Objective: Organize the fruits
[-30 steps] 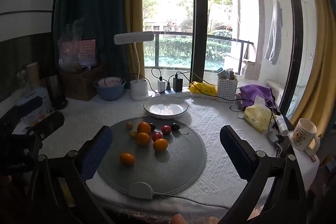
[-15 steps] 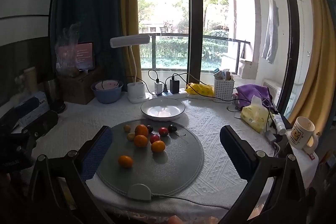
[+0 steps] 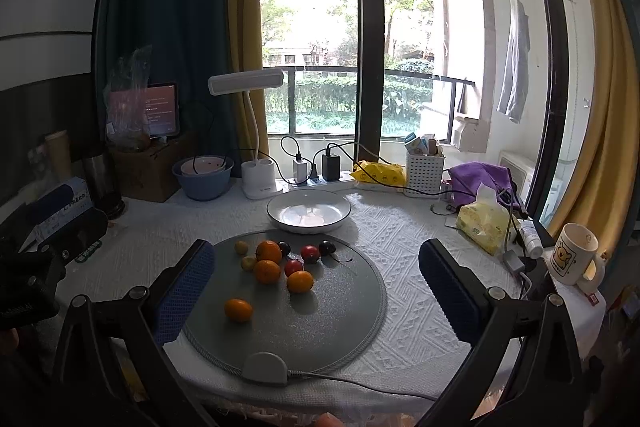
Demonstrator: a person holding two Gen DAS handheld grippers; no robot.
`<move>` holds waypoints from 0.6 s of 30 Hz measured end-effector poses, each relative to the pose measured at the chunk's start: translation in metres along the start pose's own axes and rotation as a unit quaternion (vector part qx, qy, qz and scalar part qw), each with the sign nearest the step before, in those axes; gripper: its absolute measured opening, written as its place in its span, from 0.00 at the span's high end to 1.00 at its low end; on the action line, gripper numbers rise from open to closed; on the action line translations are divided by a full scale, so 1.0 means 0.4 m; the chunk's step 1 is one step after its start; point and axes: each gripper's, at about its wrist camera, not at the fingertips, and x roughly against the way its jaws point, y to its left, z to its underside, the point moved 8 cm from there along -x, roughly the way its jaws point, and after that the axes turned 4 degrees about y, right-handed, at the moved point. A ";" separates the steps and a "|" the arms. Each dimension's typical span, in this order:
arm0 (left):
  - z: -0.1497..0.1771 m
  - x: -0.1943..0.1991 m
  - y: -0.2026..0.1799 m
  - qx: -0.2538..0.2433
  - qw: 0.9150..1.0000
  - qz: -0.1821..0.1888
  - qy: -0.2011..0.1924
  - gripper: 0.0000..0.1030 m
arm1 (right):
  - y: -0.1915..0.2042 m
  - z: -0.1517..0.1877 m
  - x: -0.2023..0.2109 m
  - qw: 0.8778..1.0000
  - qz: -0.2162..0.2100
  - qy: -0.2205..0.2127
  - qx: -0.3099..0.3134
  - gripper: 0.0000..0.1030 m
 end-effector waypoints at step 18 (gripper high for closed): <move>-0.003 0.003 0.000 0.002 1.000 -0.001 -0.001 0.00 | -0.001 0.001 0.002 1.000 0.000 -0.001 0.000 0.00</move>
